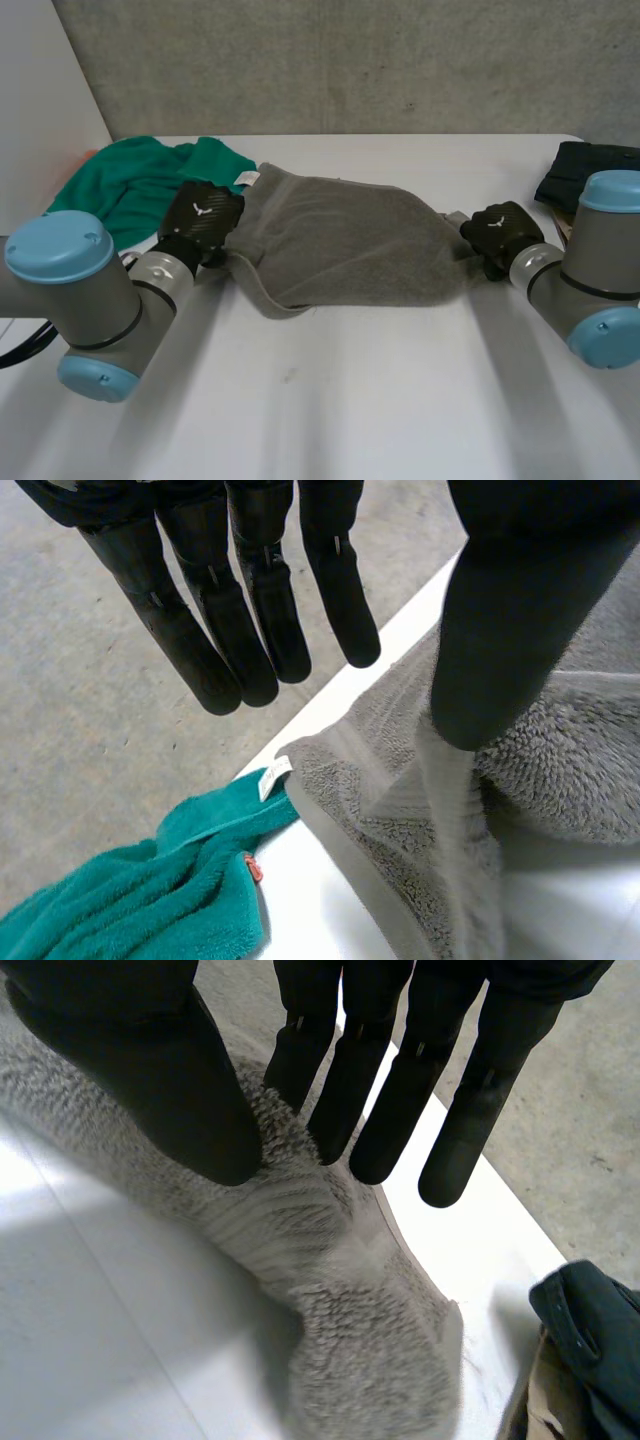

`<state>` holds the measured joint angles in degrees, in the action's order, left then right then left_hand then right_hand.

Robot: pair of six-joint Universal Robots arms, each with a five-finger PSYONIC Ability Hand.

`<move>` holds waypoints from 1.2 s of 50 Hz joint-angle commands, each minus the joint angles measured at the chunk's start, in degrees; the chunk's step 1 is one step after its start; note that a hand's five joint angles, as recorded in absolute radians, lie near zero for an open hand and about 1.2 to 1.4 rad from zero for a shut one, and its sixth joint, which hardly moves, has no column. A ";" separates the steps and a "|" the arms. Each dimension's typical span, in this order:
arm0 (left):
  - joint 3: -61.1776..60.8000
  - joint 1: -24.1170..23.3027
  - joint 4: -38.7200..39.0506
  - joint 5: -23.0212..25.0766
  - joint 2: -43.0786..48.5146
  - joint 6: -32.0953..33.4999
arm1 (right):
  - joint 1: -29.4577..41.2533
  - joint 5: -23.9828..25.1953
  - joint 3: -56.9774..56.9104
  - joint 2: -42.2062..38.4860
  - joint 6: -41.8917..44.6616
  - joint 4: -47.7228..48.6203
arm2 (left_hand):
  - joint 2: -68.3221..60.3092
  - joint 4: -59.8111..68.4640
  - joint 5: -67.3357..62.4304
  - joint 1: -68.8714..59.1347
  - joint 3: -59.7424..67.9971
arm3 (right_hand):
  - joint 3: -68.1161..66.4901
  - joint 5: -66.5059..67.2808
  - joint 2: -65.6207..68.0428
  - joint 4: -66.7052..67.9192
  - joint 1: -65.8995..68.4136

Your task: Fold the laundry.

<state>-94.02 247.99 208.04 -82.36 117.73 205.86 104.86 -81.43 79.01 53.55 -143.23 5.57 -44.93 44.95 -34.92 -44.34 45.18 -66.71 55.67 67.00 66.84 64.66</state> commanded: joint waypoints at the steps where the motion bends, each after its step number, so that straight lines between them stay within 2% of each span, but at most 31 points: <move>1: 0.33 -0.66 -1.40 0.62 0.92 7.80 | 1.93 -2.33 -0.35 -0.37 0.50 -0.12 | 0.23 -0.25 0.22 -0.37 -0.48 | -13.29 14.33 13.00 13.16 15.34; 12: 2.00 -0.75 -6.06 0.71 2.50 8.86 | 1.22 -2.85 -0.52 -0.20 0.41 -0.21 | 7.62 -7.64 7.61 7.03 -7.87 | -13.29 14.33 13.00 13.16 15.34; 21: 3.23 -0.93 -11.24 0.62 2.68 8.42 | 1.22 -3.21 -0.70 -0.55 0.50 -0.12 | 7.81 -7.82 7.79 7.21 -8.05 | -13.29 14.33 13.00 13.16 15.34; 26: 4.99 -1.01 -11.86 0.36 5.75 8.24 | 1.40 -3.21 -0.61 -0.55 0.32 -0.21 | 5.79 -5.81 5.78 5.20 -6.04 | -13.29 14.33 13.00 13.16 15.34; 30: 7.18 -0.93 -11.60 -1.04 9.35 8.59 | 1.49 -3.56 -0.70 -0.55 0.32 -0.30 | -10.97 10.95 -10.98 -11.57 10.73 | -13.29 14.33 13.00 13.16 15.34; 31: 8.49 -0.67 -11.34 -2.00 10.75 8.60 | 1.40 -3.82 -0.70 -0.55 0.23 -0.30 | -28.35 28.33 -28.36 -28.95 28.10 | -13.29 14.33 13.00 13.16 15.34; 32: 9.20 -0.49 -11.25 -2.62 11.20 8.60 | 1.31 -4.00 -0.79 -0.55 0.23 -0.30 | -35.00 34.98 -35.01 -35.60 34.75 | -13.29 14.33 13.00 13.16 15.34; 36: 10.88 0.04 -11.69 -6.75 11.39 8.33 | 0.70 -4.79 -0.96 -0.02 -0.29 -1.17 | -35.07 35.05 -35.08 -35.66 34.82 | -13.29 14.33 13.00 13.16 15.34; 38: 9.65 -0.14 -11.78 -8.16 8.23 7.72 | 0.08 -5.31 -0.61 0.85 -0.64 -3.62 | -35.07 35.05 -35.08 -35.66 34.82 | -13.29 14.33 13.00 13.16 15.34; 44: 1.23 -1.10 -12.22 -6.76 -5.47 4.65 | -1.58 -6.02 -0.35 6.91 -1.08 -13.03 | -35.07 35.05 -35.08 -35.66 34.82 | -13.29 14.33 13.00 13.16 15.34; 49: -6.42 -2.07 -11.86 -5.97 -19.78 1.57 | -4.57 -3.57 -0.87 16.21 -1.61 -18.57 | -35.07 35.05 -35.08 -35.66 34.82 | -13.29 14.33 13.00 13.16 15.34; 53: -7.93 -1.63 -12.21 -5.62 -27.27 -0.80 | -5.72 -0.67 -3.58 21.23 -1.87 -20.24 | -35.07 35.05 -35.08 -35.66 34.82 | -13.29 14.33 13.00 13.16 15.34; 60: -6.09 -1.54 -14.58 -4.48 -33.44 -5.99 | -5.63 0.75 -11.32 21.52 -4.51 -24.38 | -35.07 35.05 -35.08 -35.66 34.82 | -13.29 14.33 13.00 13.16 15.34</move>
<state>-101.82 246.38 195.53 -87.71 88.45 203.72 99.00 -81.99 73.66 75.14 -145.77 -16.00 -68.28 68.48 -56.38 -66.59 68.20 -68.15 56.04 67.44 68.44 64.66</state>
